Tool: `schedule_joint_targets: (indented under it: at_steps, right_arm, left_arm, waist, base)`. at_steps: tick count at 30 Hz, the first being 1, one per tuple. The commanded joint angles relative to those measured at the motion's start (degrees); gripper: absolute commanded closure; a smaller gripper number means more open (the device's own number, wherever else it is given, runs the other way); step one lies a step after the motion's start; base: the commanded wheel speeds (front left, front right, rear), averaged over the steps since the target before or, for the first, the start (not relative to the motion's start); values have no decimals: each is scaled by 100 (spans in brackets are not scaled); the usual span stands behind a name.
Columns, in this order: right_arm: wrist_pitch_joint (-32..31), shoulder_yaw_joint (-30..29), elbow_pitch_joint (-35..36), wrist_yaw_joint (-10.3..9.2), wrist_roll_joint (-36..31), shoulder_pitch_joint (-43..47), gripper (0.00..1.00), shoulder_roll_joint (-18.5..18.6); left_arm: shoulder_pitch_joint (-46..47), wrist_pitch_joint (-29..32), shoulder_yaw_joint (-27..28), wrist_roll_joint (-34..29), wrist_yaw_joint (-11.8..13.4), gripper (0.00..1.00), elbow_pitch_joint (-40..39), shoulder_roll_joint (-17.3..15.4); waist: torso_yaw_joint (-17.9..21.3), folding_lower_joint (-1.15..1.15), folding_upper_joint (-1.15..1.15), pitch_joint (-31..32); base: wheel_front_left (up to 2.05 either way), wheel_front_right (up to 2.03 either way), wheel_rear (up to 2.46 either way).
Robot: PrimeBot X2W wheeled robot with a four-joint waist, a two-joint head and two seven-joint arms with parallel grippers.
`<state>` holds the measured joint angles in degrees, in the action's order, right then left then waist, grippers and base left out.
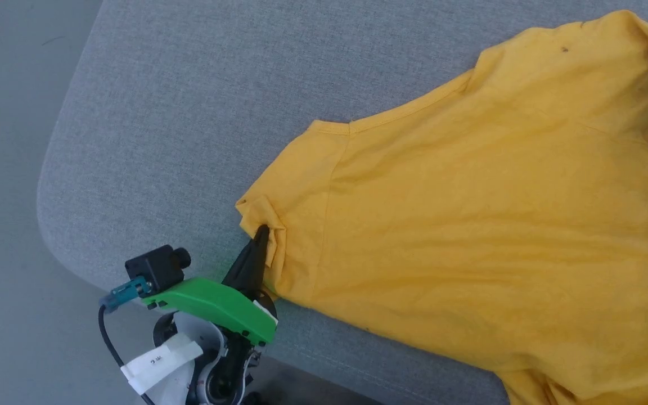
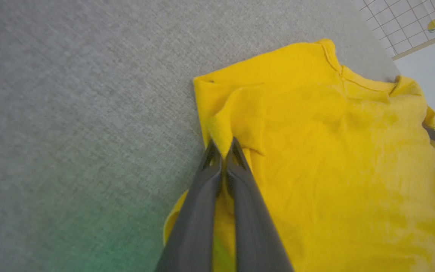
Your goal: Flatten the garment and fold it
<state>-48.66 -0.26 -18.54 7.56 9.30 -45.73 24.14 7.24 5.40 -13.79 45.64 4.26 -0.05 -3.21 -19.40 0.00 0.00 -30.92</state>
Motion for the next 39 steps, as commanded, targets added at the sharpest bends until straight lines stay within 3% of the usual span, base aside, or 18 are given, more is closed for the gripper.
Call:
schedule_joint_targets:
  at_steps: [1, 8, 15, 23, 29, 32, 39]
  right_arm:
    - [-71, 64, -189, -8, 53, 178, 100, -33]
    - [594, -128, -139, -8, 121, 218, 100, -171]
    - [1484, -635, -6, -8, 509, 560, 100, -626]
    - [2399, -1003, 693, -8, 912, 1306, 100, -1161]
    - [2747, -1032, 1165, -8, 996, 1456, 100, -1563]
    - [2779, -905, 1319, -8, 1005, 1315, 100, -1673]
    - [2724, -521, 1213, -8, 830, 571, 100, -1579]
  left_arm:
    - [84, -6, -26, 75, 4, 100, 126, 29]
    - [102, -144, 70, 69, 5, 100, 200, -25]
    - [29, -302, 281, 80, 64, 100, 55, -137]
    - [232, -274, 351, -295, 229, 100, -193, -522]
    - [858, -122, 239, -656, 244, 100, -319, -799]
    - [1513, 199, 173, -845, 182, 100, -339, -1085]
    - [3019, 722, 148, -1088, 46, 100, -54, -1493]
  waist:
    - [10, 0, 0, 9]
    - [210, 0, 0, 264]
    - [631, 0, 0, 793]
    - [1235, 0, 0, 1497]
    - [1671, 0, 0, 1954]
    - [1915, 0, 0, 2257]
    - [2241, 0, 0, 2728]
  base:
    - [0, 0, 0]
    - [0, 0, 0]
    - [0, 0, 0]
    - [0, 0, 0]
    - [0, 0, 0]
    - [0, 0, 0]
    - [0, 0, 0]
